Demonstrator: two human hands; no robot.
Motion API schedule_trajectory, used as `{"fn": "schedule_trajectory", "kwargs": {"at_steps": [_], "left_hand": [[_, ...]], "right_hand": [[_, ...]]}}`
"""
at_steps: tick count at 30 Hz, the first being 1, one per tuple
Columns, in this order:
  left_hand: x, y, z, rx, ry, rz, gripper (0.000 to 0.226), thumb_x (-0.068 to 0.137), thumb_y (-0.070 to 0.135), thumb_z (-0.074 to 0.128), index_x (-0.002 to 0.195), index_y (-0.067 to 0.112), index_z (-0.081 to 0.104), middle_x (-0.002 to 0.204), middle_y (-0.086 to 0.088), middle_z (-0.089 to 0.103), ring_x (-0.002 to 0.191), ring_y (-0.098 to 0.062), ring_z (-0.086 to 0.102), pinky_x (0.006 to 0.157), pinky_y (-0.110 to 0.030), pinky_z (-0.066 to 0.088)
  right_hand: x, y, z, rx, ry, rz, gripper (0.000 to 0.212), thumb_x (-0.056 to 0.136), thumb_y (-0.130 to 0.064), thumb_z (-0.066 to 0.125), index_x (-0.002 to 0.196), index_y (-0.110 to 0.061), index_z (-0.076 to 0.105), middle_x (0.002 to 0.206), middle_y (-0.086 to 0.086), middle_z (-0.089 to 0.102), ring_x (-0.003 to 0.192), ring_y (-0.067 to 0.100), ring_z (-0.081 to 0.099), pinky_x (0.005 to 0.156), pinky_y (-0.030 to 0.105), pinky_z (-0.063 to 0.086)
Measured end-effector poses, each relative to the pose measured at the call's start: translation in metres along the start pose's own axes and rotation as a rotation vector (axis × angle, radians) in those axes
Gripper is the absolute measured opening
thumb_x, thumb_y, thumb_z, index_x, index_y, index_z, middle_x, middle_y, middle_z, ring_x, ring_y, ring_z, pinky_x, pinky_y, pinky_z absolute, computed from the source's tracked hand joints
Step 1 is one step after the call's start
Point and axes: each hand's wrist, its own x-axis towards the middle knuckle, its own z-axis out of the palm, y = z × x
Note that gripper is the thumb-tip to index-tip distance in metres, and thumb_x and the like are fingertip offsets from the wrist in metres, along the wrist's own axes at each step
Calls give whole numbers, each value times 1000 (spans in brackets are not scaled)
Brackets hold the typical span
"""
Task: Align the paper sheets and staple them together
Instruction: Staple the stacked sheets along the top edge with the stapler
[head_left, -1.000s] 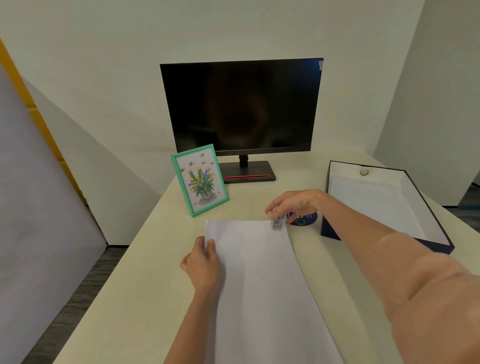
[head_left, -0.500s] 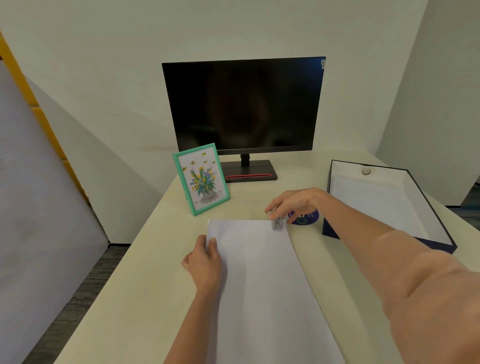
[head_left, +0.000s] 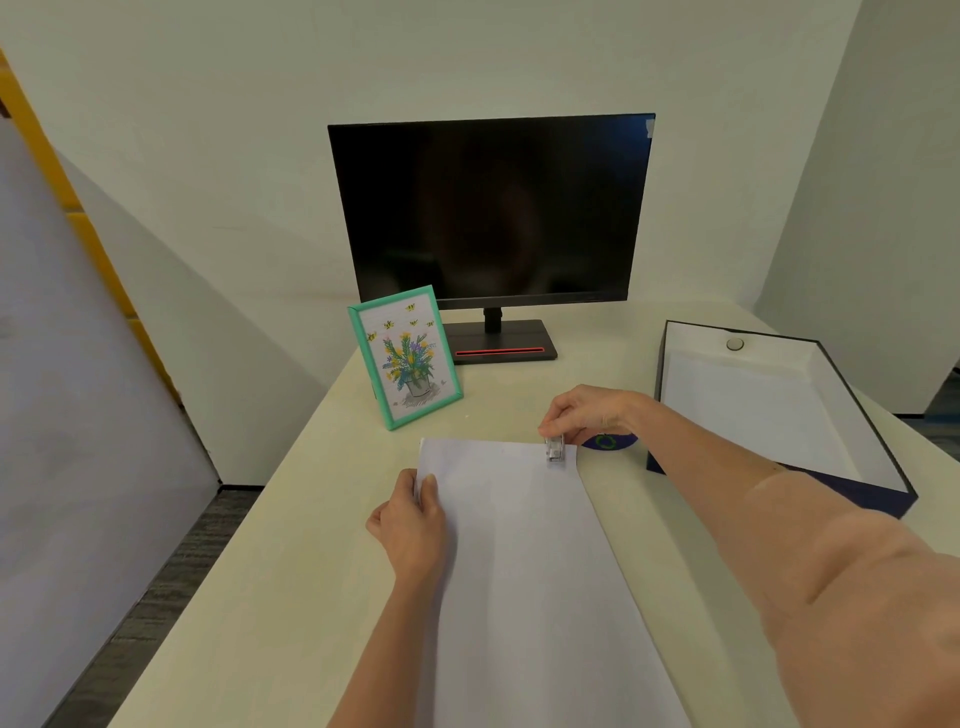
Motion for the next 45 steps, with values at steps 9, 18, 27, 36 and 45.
{"fn": "schedule_trajectory", "kwargs": {"at_steps": [9,18,27,36,45], "left_hand": [[-2,2,-2,4,16,8,22,95,14,42,74,11,40,55,4,36,68,-30,40,88,-34,26],[-2,3,-3,-4,9,1,23,96,15,42,73,13,37,54,5,34,70,-29,37,89,-33,27],[-2,3,-3,6,8,1,19,96,15,41,77,10,42,56,4,38,69,-29,40,95,-36,27],[-2,3,-3,-3,7,1,19,96,14,41,76,11,41,55,5,36,68,-29,38,95,-36,27],[-3,4,-3,-6,7,-1,21,96,13,39,75,11,36,55,4,34,67,-28,34,94,-36,27]], "right_hand": [[0,-3,-1,12,16,-32,29,78,-27,77,96,-8,65,98,10,69,90,20,65,94,37,53],[1,-4,0,-11,14,-31,26,78,-27,77,93,-9,65,96,9,70,89,20,66,93,36,54],[-8,-19,-7,-82,-120,72,51,76,-23,79,121,-12,59,123,6,59,116,19,56,101,30,46],[-17,-27,-7,-149,-124,96,56,81,-26,73,131,-13,53,135,5,52,122,19,48,104,30,42],[-27,-24,-2,-116,-79,53,48,85,-27,70,130,-19,54,129,1,50,123,22,47,105,34,42]]}}
